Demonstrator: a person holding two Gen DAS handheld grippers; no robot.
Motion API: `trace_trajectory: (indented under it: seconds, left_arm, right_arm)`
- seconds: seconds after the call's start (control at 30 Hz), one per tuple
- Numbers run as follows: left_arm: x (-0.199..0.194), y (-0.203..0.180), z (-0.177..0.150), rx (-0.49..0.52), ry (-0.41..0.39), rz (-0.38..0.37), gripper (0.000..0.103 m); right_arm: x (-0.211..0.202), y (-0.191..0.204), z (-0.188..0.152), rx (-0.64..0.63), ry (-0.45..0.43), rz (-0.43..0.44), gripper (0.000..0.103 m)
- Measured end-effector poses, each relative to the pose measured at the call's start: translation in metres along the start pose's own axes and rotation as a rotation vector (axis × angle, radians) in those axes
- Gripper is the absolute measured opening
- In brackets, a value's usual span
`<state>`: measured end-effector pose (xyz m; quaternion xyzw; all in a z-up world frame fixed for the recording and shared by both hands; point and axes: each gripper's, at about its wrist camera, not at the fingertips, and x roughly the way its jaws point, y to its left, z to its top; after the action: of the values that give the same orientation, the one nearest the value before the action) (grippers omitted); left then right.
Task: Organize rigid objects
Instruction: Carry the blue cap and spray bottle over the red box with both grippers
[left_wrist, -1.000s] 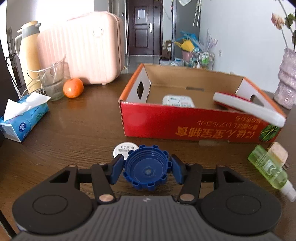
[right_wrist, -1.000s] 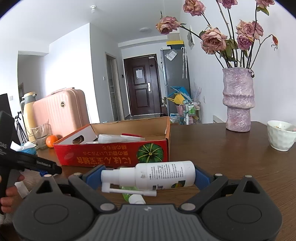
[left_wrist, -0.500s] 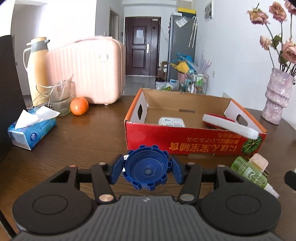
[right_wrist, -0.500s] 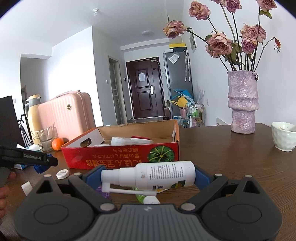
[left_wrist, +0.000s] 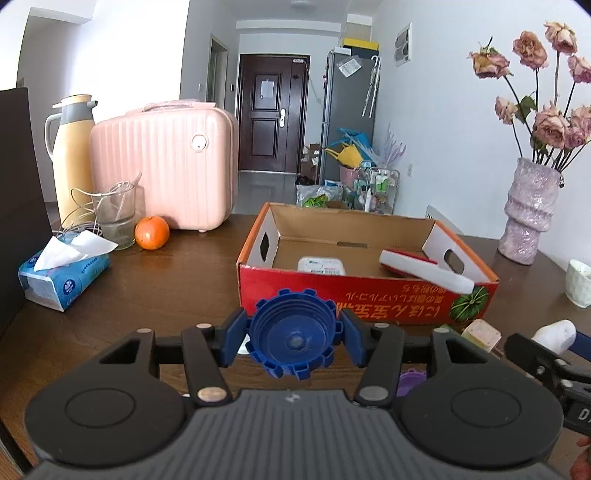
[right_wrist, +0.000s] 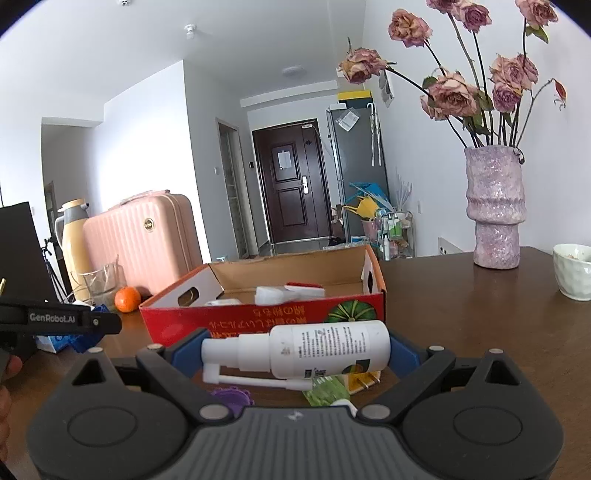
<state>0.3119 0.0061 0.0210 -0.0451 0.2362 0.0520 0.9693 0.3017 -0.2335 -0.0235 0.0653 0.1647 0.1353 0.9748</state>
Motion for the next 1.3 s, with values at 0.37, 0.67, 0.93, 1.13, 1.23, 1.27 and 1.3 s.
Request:
trace_trajectory:
  seconds: [0.37, 0.67, 0.93, 1.13, 1.23, 1.27, 1.3]
  left_arm:
    - [-0.001, -0.010, 0.023, -0.025, -0.041, -0.017, 0.056]
    - [0.007, -0.015, 0.046, -0.063, -0.077, -0.010, 0.056]
    - [0.030, -0.019, 0.062, -0.088, -0.072, 0.009, 0.056]
    - [0.050, -0.022, 0.073, -0.107, -0.075, 0.027, 0.056]
    - [0.061, -0.026, 0.076, -0.105, -0.075, 0.042, 0.056]
    - [0.064, -0.027, 0.077, -0.106, -0.072, 0.043, 0.056]
    - [0.068, -0.028, 0.078, -0.106, -0.068, 0.044, 0.056]
  right_arm:
    - [0.012, 0.012, 0.030, -0.018, -0.045, -0.019, 0.098]
    - [0.037, 0.020, 0.054, -0.033, -0.083, -0.046, 0.098]
    - [0.064, 0.017, 0.070, -0.040, -0.069, -0.061, 0.098]
    - [0.085, 0.008, 0.080, -0.012, -0.051, -0.068, 0.098]
    - [0.094, 0.004, 0.083, 0.001, -0.046, -0.071, 0.098]
    - [0.098, 0.003, 0.085, 0.005, -0.044, -0.073, 0.098]
    - [0.101, 0.002, 0.087, 0.007, -0.043, -0.074, 0.098]
